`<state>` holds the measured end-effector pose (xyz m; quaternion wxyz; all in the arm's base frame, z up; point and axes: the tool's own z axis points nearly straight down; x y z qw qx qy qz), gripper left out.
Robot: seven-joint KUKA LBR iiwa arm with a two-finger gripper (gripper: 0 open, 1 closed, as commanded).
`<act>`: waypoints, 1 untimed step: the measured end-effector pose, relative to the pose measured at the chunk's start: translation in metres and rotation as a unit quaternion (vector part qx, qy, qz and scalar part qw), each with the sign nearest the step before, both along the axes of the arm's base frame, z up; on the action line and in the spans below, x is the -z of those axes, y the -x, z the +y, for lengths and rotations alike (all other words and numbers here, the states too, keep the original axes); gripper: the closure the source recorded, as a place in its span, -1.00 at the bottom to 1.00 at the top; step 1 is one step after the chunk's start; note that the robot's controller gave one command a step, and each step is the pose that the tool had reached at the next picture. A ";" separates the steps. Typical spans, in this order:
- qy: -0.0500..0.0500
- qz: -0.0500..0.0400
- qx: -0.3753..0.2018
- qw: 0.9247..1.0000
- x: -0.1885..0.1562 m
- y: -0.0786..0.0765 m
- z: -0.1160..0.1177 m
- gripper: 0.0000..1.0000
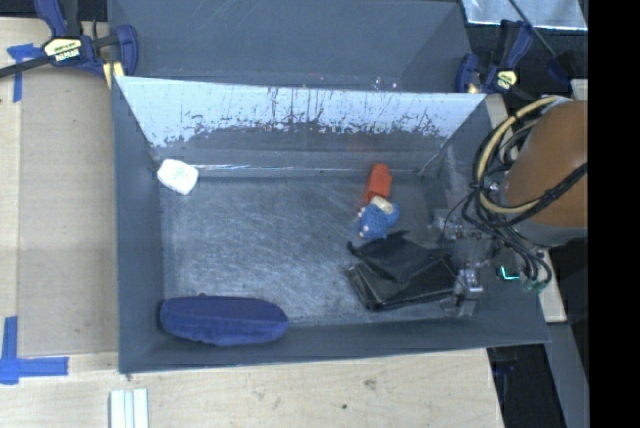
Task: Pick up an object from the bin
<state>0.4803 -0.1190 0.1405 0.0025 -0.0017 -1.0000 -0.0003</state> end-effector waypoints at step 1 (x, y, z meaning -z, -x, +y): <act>0.000 -0.003 -0.103 0.995 0.071 -0.015 0.011 -1.00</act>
Offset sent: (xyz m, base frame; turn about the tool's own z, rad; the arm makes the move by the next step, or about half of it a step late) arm 0.0149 0.0111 -0.0705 -0.2084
